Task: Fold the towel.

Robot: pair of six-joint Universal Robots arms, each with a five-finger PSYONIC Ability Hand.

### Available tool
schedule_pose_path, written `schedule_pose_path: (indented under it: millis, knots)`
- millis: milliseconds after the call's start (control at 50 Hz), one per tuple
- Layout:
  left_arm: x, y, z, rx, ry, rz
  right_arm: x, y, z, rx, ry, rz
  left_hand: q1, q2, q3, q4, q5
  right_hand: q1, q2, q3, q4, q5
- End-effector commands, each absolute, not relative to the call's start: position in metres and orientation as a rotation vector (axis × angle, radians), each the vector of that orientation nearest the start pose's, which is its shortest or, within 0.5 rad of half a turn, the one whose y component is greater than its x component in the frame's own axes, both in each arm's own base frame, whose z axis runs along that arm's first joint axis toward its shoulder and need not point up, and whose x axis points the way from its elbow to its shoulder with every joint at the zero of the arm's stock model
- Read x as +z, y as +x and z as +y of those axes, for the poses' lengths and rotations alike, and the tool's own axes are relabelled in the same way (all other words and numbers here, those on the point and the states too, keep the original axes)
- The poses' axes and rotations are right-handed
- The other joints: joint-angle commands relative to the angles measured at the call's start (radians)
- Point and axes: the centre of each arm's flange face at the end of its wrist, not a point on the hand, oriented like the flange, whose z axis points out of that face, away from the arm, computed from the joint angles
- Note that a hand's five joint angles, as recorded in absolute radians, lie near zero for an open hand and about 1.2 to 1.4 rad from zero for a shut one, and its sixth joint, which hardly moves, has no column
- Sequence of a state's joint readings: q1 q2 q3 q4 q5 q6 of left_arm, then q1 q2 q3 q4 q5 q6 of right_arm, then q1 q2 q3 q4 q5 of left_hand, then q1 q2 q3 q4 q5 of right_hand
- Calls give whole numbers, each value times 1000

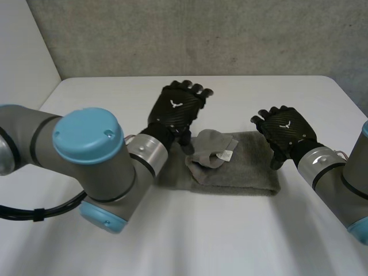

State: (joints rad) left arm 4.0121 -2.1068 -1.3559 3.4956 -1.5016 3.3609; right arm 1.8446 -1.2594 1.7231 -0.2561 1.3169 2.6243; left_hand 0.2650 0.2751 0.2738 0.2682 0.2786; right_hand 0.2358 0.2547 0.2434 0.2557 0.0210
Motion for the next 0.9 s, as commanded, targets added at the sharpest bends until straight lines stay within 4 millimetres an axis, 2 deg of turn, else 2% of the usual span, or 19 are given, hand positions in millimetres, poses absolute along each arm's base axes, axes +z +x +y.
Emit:
schedule_pose_path:
  millis: [20,200,280,400,520,740,780,800,840,900]
  knots:
    - [194,-390,-222,-2443,1283,2240,184,241,-278,-1944,-1160,2108,-5,-15,-13,-8,-193,-39,-58,-47,-59,1]
    - [170,-403,-215,-2323,1430,2222,176,245,-274,-1903,-1180,2118,4,-6,-5,1,-184,-7,-26,-15,-27,33]
    - [156,-409,-215,-2264,1470,2238,164,244,-272,-1814,-1193,2172,7,-3,-2,4,-181,-7,-26,-15,-27,33]
    - [150,-415,-222,-2267,1463,2235,155,243,-271,-1751,-1201,2212,10,0,1,7,-178,-7,-26,-15,-27,33]
    - [153,-422,-230,-2303,1446,2212,149,242,-272,-1738,-1207,2241,54,44,45,51,-134,-7,-26,-15,-27,33]
    - [146,-421,-253,-2290,1261,2214,135,239,-273,-1716,-1274,2304,180,170,172,177,-8,8,-11,0,-12,48]
    - [142,-414,-263,-2258,1152,2223,134,238,-273,-1718,-1276,2313,286,276,277,282,97,11,-8,3,-9,51]
    - [142,-414,-263,-2258,1151,2223,134,238,-273,-1718,-1276,2313,286,276,277,283,98,11,-8,3,-9,51]
    - [140,-397,-279,-2201,984,2221,135,238,-274,-1722,-1275,2311,342,332,333,338,154,14,-5,6,-6,54]
    - [139,-389,-286,-2167,900,2220,135,239,-274,-1724,-1275,2309,380,370,371,377,192,14,-5,6,-6,54]
